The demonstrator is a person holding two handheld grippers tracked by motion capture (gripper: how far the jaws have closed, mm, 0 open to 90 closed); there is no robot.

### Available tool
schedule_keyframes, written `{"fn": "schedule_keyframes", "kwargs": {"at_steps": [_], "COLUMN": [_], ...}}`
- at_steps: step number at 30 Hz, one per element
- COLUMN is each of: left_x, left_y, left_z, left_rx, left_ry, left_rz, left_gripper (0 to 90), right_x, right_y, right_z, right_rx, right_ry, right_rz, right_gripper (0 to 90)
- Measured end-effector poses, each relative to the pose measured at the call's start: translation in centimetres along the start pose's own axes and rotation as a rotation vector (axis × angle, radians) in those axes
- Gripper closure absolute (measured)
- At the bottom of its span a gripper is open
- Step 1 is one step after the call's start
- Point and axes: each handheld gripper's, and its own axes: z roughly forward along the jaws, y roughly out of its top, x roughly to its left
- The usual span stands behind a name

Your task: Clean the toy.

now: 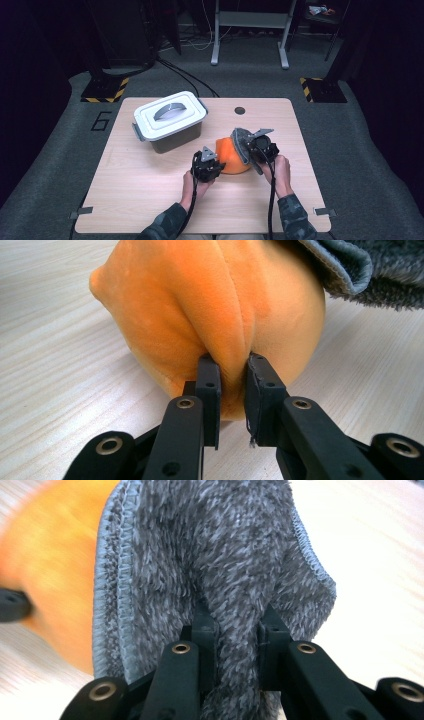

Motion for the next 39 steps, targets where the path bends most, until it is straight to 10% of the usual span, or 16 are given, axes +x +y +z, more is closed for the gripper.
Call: {"fn": "schedule_keyframes", "kwargs": {"at_steps": [15, 21, 30, 39], "left_x": [0.2, 0.4, 0.5, 0.7], "left_y": [-0.1, -0.1, -0.1, -0.1], "left_z": [0.1, 0.0, 0.0, 0.0], "left_rx": [-0.002, -0.002, -0.003, -0.007], "left_ry": [0.003, 0.004, 0.003, -0.006], "left_rz": [-0.014, -0.004, -0.012, -0.013], "left_gripper": [78.1, 77.8, 77.4, 75.4], "right_x": [-2.1, -2.5, -2.9, 0.6], "right_y": [-3.4, -3.2, -1.3, 0.7], "right_z": [4.5, 3.8, -1.2, -1.4], "right_rx": [0.141, 0.148, 0.007, -0.031], "right_ry": [0.031, 0.008, -0.053, 0.047], "right_rz": [0.118, 0.123, 0.096, 0.032], "right_gripper": [75.2, 75.3, 75.3, 75.2]}}
